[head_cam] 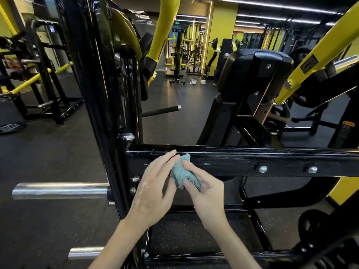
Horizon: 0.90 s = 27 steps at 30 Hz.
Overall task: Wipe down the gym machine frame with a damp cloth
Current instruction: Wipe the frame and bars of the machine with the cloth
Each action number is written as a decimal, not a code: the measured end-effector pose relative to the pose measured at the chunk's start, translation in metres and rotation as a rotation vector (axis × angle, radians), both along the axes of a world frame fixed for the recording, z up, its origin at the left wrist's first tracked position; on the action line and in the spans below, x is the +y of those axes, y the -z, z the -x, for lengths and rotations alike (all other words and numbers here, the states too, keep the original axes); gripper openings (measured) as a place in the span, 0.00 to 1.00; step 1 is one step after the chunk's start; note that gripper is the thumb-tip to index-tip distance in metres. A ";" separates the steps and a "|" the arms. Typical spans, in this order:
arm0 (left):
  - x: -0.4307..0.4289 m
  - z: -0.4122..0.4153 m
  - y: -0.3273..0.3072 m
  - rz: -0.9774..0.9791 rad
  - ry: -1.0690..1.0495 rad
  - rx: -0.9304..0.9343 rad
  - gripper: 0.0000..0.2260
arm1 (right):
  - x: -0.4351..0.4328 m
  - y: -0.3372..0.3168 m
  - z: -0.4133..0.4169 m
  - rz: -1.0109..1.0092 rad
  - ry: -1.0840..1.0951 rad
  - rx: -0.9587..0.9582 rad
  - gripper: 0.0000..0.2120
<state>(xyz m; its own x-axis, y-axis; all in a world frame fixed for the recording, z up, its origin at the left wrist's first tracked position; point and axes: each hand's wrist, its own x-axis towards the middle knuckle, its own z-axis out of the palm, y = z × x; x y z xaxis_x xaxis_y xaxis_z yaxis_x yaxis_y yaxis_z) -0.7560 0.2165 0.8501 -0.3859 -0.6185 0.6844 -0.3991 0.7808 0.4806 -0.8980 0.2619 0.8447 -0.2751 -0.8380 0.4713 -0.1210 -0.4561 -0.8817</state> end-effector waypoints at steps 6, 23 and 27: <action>0.015 0.002 -0.015 -0.235 0.039 0.096 0.20 | 0.022 -0.025 0.015 -0.275 -0.305 -0.554 0.18; 0.033 0.013 -0.043 -0.917 0.122 0.282 0.09 | 0.033 -0.044 0.060 -0.583 -0.213 -0.204 0.18; 0.032 0.016 -0.041 -0.988 0.163 0.362 0.09 | 0.037 -0.036 0.066 -0.564 -0.366 -0.082 0.21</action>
